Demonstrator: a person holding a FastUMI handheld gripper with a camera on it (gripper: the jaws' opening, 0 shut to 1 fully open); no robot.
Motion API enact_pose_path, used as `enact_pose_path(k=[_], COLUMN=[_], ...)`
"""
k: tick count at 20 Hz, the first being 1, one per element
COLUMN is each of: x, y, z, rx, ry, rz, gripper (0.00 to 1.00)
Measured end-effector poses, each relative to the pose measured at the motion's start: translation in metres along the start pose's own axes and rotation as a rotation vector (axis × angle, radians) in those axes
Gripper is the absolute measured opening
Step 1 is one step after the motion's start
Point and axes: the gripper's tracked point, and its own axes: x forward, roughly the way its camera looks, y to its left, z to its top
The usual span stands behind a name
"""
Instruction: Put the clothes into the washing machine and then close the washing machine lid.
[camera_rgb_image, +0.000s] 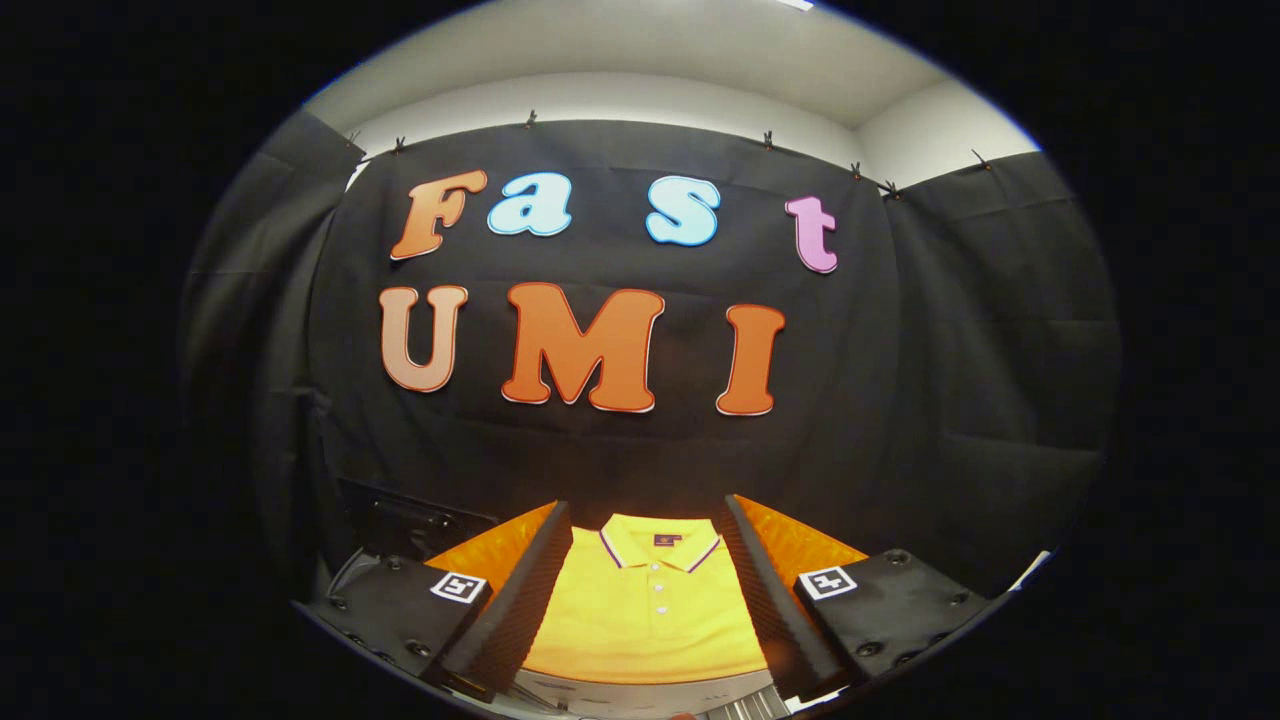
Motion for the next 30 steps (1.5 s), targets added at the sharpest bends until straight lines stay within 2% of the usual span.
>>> enact_pose_path(k=[7, 13, 18, 23, 27, 30], x=[0.086, 0.136, 0.160, 0.163, 0.163, 0.162], y=[-0.014, -0.026, -0.032, -0.034, -0.033, -0.028], z=[-0.073, -0.142, -0.180, -0.207, -0.210, -0.210], rx=[0.048, 0.051, 0.111, 0.104, 0.101, 0.068], ry=[0.162, 0.340, 0.470, 0.594, 0.664, 0.706], rz=[0.019, 0.013, 0.012, 0.006, 0.009, 0.045], gripper=[0.98, 0.98, 0.98, 0.98, 0.98, 0.97])
